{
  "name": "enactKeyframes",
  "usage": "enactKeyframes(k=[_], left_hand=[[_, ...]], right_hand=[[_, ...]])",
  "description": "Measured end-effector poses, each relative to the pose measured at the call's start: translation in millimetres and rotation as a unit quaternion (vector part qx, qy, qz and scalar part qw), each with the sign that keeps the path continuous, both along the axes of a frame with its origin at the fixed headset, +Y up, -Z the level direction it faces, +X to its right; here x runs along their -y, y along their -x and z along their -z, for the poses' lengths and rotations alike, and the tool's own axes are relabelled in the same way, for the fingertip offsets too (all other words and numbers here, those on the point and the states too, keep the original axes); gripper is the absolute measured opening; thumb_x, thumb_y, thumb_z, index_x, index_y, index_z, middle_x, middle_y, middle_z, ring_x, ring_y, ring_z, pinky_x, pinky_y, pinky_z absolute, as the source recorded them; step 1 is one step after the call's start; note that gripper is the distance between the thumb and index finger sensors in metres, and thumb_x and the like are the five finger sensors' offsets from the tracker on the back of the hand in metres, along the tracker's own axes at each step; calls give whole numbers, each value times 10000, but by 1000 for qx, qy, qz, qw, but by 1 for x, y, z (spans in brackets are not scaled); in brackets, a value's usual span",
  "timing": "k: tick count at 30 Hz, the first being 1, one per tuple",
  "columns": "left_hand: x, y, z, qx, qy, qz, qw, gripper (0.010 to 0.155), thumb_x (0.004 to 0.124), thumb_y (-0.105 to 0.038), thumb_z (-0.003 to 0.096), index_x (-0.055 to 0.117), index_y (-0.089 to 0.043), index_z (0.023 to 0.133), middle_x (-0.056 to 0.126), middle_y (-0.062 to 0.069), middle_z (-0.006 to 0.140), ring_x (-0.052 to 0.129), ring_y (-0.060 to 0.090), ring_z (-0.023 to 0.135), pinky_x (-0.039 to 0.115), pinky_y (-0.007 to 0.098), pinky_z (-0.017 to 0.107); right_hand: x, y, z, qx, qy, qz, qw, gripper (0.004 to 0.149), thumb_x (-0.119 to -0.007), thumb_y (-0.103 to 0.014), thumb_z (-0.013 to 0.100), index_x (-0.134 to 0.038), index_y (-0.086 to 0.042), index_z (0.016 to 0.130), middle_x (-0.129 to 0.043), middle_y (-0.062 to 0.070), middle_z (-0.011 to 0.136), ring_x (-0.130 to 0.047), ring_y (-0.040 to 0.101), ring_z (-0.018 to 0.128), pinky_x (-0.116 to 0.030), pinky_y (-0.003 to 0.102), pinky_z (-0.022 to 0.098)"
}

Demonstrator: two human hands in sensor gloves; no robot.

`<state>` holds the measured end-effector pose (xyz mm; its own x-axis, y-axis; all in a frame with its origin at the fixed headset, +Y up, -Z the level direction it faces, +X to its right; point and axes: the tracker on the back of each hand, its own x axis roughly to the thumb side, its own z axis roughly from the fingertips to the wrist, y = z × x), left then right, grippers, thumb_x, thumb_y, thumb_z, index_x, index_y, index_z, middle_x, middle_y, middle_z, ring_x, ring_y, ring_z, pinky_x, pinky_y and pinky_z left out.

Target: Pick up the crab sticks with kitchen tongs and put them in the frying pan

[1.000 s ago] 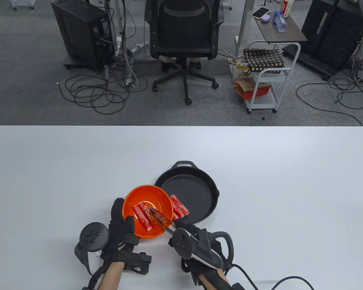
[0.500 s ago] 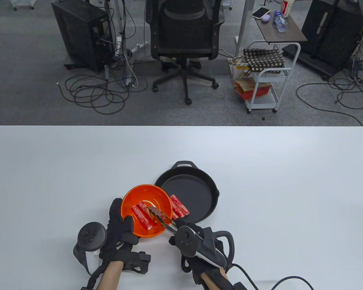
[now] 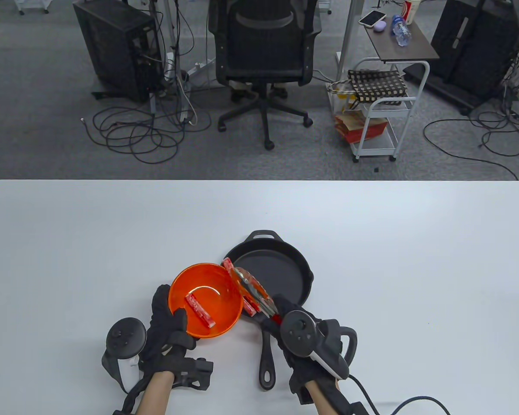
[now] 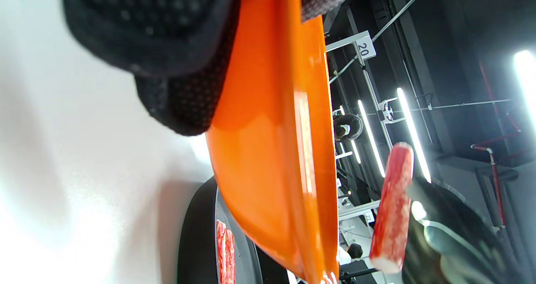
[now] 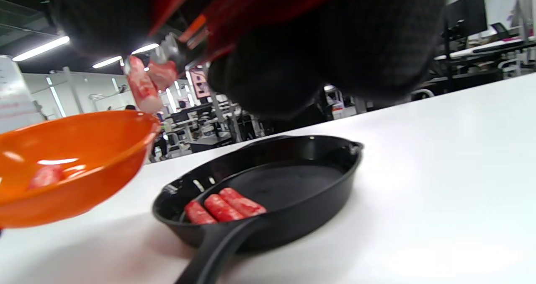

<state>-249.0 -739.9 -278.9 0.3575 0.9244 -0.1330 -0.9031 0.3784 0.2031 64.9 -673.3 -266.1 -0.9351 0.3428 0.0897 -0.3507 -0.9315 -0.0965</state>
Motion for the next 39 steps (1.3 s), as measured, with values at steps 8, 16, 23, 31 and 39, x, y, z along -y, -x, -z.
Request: enactKeyframes(k=[8, 16, 23, 31, 39], left_hand=[[0, 0, 0, -2, 2, -3, 1000, 651, 689, -238, 577, 369, -251, 1144, 650, 157, 1095, 1065, 298, 315, 949, 272, 154], [0, 0, 0, -3, 2, -4, 1000, 652, 689, -237, 577, 367, -251, 1144, 650, 157, 1095, 1065, 298, 316, 949, 272, 155], [0, 0, 0, -4, 2, -7, 1000, 651, 689, -237, 576, 369, -251, 1143, 650, 156, 1095, 1065, 299, 315, 949, 273, 154], [0, 1, 0, -3, 3, -9, 1000, 651, 689, -237, 576, 370, -250, 1144, 651, 158, 1094, 1065, 299, 315, 949, 273, 154], [0, 1, 0, -3, 3, -9, 1000, 651, 689, -236, 576, 370, -251, 1143, 651, 157, 1094, 1064, 301, 315, 948, 273, 154]], right_hand=[[22, -19, 17, 44, 43, -29, 998, 608, -775, -498, 497, -707, -210, 1028, -950, 99, 798, -1032, 247, 430, -910, 390, 263], [43, -14, 31, 54, 71, -107, 990, 604, -774, -498, 497, -709, -214, 1026, -951, 98, 798, -1030, 247, 434, -909, 391, 266], [52, -6, 39, 50, 87, -141, 985, 609, -775, -500, 496, -707, -215, 1029, -949, 98, 801, -1028, 247, 439, -907, 392, 271], [59, -4, 42, 56, 100, -157, 981, 611, -775, -502, 496, -706, -215, 1031, -948, 100, 803, -1029, 246, 440, -907, 392, 272], [59, -4, 42, 54, 105, -152, 981, 613, -774, -504, 496, -706, -214, 1032, -947, 99, 804, -1028, 246, 442, -907, 391, 271]])
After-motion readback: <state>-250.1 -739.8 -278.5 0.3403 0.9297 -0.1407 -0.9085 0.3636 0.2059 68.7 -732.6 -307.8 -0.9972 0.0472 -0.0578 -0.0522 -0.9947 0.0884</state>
